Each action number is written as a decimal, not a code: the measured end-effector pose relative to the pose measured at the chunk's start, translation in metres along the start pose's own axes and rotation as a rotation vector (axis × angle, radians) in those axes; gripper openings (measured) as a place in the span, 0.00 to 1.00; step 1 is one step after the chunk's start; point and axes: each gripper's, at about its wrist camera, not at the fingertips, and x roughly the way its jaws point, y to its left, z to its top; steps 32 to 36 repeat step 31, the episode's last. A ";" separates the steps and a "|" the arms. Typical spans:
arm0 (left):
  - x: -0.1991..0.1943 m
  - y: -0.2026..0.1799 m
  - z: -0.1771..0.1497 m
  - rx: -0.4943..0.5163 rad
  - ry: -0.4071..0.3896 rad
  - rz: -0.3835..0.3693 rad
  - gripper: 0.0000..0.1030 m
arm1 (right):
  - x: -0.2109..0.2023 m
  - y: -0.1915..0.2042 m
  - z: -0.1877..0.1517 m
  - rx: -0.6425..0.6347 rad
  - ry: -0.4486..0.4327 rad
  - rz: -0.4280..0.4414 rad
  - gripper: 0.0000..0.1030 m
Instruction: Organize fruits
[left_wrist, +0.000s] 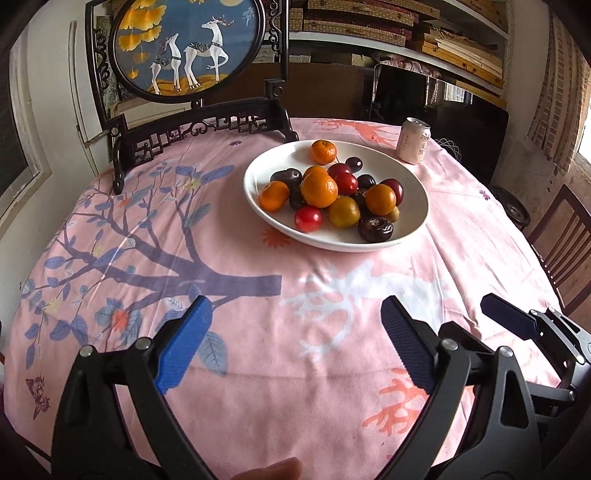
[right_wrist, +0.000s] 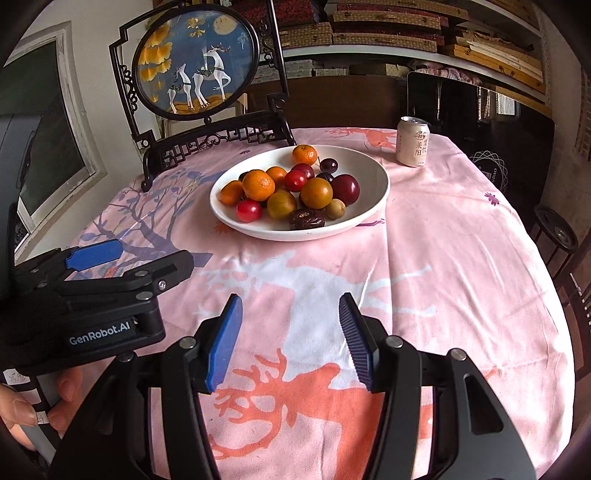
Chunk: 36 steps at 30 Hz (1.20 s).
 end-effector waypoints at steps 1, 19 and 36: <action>-0.001 0.002 -0.002 -0.003 0.002 -0.001 0.93 | 0.001 0.001 -0.001 -0.002 0.003 -0.001 0.53; 0.009 0.012 -0.024 0.009 0.018 0.017 0.95 | 0.021 0.001 -0.019 0.034 0.077 0.012 0.53; 0.028 0.023 -0.034 0.000 0.072 0.012 0.95 | 0.031 -0.001 -0.024 0.039 0.111 0.000 0.55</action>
